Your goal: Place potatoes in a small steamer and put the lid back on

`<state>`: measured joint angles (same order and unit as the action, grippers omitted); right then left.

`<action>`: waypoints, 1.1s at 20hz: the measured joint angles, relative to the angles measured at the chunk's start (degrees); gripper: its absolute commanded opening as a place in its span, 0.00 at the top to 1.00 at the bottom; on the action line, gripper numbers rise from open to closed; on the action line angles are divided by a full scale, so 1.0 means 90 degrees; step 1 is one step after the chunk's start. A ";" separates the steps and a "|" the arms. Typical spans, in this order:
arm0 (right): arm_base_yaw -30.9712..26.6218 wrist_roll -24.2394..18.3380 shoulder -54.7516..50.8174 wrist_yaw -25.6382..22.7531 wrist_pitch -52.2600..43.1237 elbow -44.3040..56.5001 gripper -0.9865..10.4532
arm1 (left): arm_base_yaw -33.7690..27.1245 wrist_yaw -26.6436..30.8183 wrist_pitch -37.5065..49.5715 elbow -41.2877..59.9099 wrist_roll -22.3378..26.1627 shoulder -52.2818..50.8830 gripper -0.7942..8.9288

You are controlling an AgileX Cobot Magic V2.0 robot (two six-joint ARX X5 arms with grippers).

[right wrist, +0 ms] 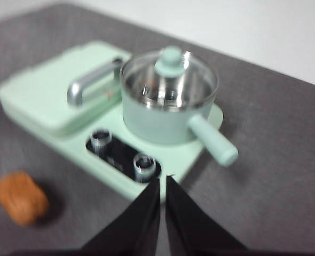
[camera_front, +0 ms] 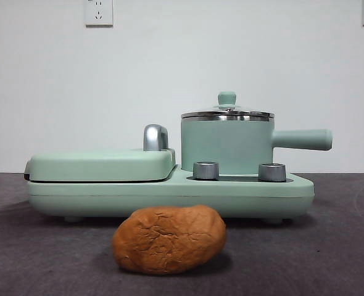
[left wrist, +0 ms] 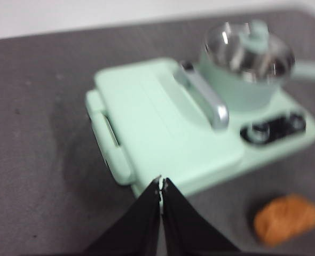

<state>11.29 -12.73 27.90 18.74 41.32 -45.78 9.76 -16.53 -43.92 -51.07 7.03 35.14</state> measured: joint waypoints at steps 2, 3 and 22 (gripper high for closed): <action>0.0202 -0.0367 0.0100 -0.0345 0.0253 -0.0066 0.90 | 0.0148 0.0002 -0.0070 -0.0024 0.0483 0.0146 0.91; 0.0287 -0.0539 0.0141 -0.0510 0.0374 -0.0066 0.90 | 0.0228 0.0002 -0.0078 -0.0024 0.0704 0.0175 0.91; 0.0408 -0.1253 0.0238 -0.0877 0.0801 -0.0066 0.67 | 0.0886 0.0002 0.0607 -0.0070 0.1821 0.0566 0.66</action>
<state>14.96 -24.01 30.04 10.85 48.53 -46.37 17.74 -16.51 -38.46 -51.70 23.42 40.23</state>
